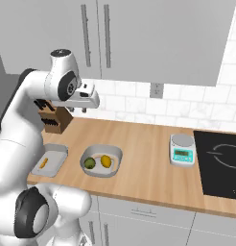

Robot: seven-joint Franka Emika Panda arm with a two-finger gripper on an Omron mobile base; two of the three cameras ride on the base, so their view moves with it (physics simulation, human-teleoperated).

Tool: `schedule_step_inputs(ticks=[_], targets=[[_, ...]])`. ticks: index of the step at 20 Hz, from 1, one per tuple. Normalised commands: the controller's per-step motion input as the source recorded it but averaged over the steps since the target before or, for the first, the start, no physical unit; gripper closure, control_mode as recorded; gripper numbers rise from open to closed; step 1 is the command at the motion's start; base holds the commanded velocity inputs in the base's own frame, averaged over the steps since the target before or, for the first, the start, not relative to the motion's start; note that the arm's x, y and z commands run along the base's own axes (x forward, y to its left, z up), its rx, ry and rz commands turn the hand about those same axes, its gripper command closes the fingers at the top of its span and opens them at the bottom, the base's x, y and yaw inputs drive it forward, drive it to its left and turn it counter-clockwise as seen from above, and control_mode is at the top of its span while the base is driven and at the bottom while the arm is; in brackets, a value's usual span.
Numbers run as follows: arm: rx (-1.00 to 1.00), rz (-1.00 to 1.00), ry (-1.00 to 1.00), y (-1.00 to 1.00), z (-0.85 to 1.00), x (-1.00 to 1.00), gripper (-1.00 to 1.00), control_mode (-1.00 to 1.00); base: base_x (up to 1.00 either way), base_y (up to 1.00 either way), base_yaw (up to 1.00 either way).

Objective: Take the meat container that has the shrimp and place it on the second highest rack of the freezer. Then take the vegetable container that has the lemon and lime and place it on the highest rack of the freezer.

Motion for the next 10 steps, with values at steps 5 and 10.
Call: schedule_step_inputs(ticks=[5, 10], targets=[[0.0, 0.0, -0.04, 0.0, -0.01, -0.24, -1.0, -1.0, 0.0, 0.0, 0.0], [0.0, -0.08, 0.0, -0.1, -0.2, -0.47, -1.0, -1.0, 0.0, 0.0, 0.0]])
